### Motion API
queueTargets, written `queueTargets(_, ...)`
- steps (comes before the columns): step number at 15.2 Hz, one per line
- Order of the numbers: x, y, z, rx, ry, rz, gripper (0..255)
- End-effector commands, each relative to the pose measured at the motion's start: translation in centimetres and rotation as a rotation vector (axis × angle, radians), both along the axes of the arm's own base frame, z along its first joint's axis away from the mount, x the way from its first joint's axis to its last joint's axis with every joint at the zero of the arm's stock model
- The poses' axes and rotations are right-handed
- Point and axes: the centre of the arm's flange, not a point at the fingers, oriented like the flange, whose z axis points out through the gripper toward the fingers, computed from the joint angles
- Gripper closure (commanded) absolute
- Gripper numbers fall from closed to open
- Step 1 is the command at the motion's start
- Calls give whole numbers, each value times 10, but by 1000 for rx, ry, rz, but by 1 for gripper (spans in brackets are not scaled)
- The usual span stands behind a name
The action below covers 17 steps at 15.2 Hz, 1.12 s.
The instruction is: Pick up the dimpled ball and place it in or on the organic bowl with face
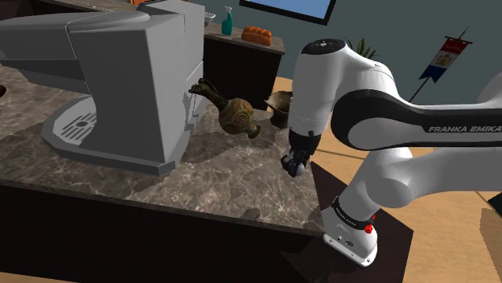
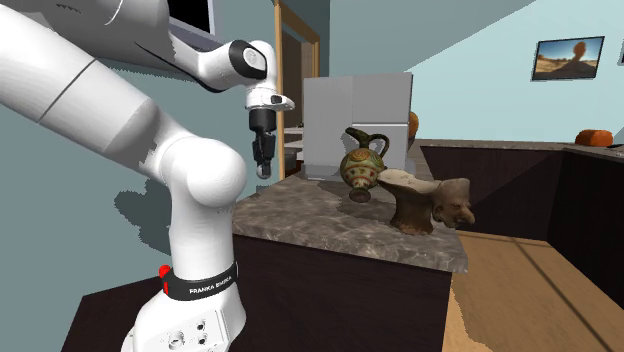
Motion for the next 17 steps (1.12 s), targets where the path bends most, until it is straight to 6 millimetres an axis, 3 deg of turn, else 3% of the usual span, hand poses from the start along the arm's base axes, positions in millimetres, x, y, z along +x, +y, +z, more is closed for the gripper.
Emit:
queueTargets(1, 1, 0, 11, 0, 0, 0, 255)
queueTargets(17, 1, 0, 96, 0, 0, 0, 255)
